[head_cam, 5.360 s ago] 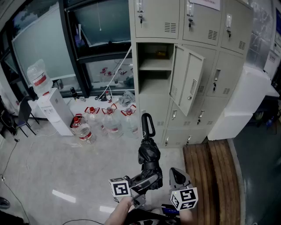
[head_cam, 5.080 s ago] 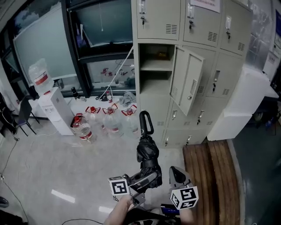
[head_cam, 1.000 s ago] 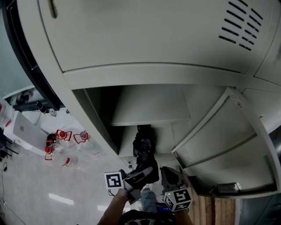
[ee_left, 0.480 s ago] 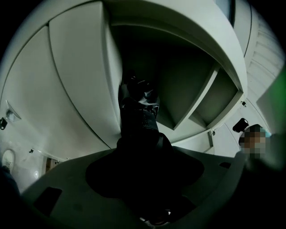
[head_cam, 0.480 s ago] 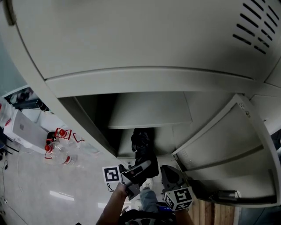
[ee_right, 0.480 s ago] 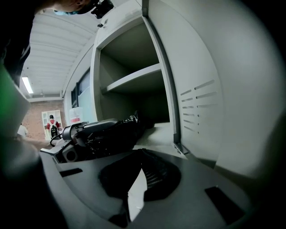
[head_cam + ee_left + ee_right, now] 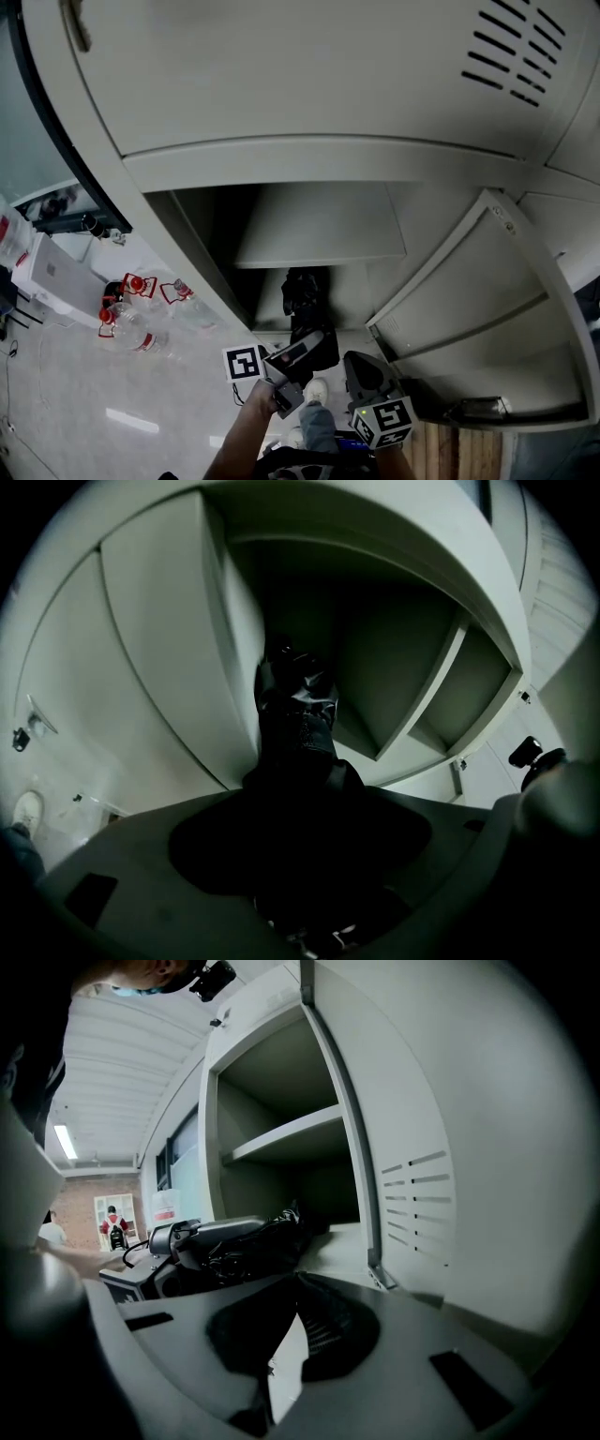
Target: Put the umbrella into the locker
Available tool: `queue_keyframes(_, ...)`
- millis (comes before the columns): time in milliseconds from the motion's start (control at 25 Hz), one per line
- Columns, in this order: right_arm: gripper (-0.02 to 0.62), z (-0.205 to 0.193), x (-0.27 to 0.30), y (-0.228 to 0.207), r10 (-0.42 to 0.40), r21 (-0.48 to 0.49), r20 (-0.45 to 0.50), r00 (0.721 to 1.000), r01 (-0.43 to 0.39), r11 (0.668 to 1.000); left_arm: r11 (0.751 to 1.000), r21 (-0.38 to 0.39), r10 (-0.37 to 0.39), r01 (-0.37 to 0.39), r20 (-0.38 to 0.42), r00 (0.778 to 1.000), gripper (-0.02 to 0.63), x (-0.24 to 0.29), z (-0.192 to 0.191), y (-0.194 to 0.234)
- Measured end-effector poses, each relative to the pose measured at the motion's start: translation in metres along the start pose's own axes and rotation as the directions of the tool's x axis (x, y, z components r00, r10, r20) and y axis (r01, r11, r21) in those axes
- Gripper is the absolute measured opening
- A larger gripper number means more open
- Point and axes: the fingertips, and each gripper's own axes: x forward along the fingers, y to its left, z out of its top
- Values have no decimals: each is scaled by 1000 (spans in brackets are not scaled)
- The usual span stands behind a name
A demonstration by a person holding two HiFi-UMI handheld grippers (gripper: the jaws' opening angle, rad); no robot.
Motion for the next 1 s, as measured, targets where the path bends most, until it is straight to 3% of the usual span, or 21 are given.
queue_keyframes(280, 0, 8, -22, 6, -31, 12, 49, 998, 31, 999, 985, 115, 114, -129, 129, 985, 334, -23, 8, 2)
queue_keyframes(400, 0, 14, -32, 9, -59, 0, 72, 996, 59, 998, 946, 216, 204, -242, 185, 961, 334, -44, 8, 3)
queue_keyframes(520, 1, 16, -43, 13, -99, -46, 72, 993, 102, 994, 878, 338, 265, -338, 244, 933, 333, -67, 5, -3)
queue_keyframes(600, 2, 17, -52, 16, -112, -46, 86, 990, 117, 992, 815, 435, 293, -384, 263, 919, 317, -78, -2, -11)
queue_keyframes(840, 0, 19, -73, 29, -120, -44, 131, 984, 126, 991, 610, 657, 315, -443, 312, 896, 73, -95, -20, -41)
queue_keyframes(920, 0, 23, -80, 32, -120, -16, 165, 979, 124, 992, 547, 698, 329, -462, 329, 885, 56, -100, -22, -49)
queue_keyframes(1000, 0, 25, -86, 35, -127, 11, 189, 974, 127, 992, 505, 724, 334, -470, 338, 880, 52, -104, -25, -55)
